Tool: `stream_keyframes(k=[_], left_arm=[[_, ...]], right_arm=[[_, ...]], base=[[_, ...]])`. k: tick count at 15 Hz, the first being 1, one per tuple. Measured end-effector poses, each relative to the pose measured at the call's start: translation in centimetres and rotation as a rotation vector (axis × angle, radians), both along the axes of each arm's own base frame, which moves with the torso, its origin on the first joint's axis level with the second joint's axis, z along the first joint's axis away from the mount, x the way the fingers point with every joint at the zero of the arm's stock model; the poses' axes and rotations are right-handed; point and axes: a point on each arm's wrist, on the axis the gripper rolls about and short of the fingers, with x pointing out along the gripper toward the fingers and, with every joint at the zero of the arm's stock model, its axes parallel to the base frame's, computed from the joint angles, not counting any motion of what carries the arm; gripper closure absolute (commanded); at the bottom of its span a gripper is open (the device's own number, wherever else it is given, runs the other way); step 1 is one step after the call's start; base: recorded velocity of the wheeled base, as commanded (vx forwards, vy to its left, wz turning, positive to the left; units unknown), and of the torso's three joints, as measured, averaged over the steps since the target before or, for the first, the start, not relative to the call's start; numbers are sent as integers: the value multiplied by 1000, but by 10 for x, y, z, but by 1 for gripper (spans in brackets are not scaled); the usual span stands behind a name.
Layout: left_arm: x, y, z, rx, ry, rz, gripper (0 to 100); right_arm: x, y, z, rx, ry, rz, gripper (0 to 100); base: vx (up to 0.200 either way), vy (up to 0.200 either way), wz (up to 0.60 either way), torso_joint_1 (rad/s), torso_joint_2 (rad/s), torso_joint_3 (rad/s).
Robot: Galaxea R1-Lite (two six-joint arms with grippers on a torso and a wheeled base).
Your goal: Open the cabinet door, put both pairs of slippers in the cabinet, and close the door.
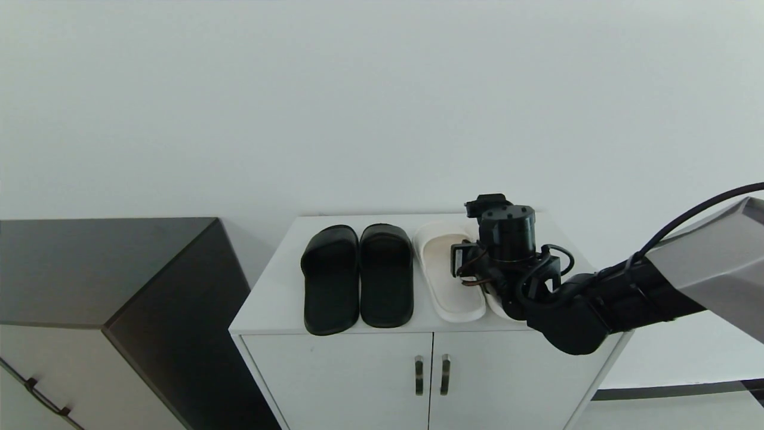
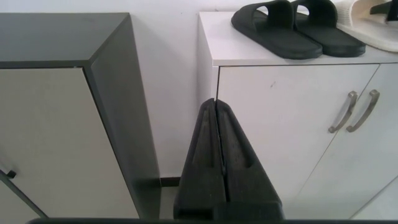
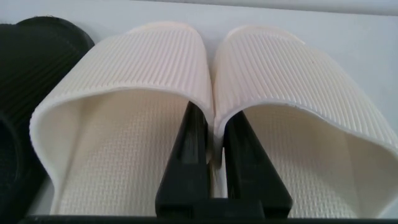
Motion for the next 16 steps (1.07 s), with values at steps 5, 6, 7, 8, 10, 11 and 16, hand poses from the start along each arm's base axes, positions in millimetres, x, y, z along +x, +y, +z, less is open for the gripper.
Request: stream_keyframes(k=[5,6,7,8,10,11,16], left_arm=[[0,0,0,-1,0,-3,100],[0,0,0,-1,0,-3,100],[0,0,0,0,0,-3,100],[0,0,0,0,0,-3,100],[0,0,0,1,0,-3,100],[0,0,0,1,0,-3,100],[0,0,0,0,0,-4,100]], right_arm=[[-40,-22,30,-36,-32,33,100],[-55,-26,34,-36,-28,75,100],[-76,-32,40,-32,-20,149,100],[-94,-38,43,-34,-8,208,100],[-131,-56,44,-57,59,330,100],[-146,-65,45,-71,110,390,100],[-184,-95,56,-51,168,540,100]], base=[[0,0,0,0,0,0],[0,0,0,0,0,0],[0,0,0,0,0,0],[0,0,0,0,0,0],[0,0,0,0,0,0],[0,0,0,0,0,0],[-40,0,0,0,0,0]])
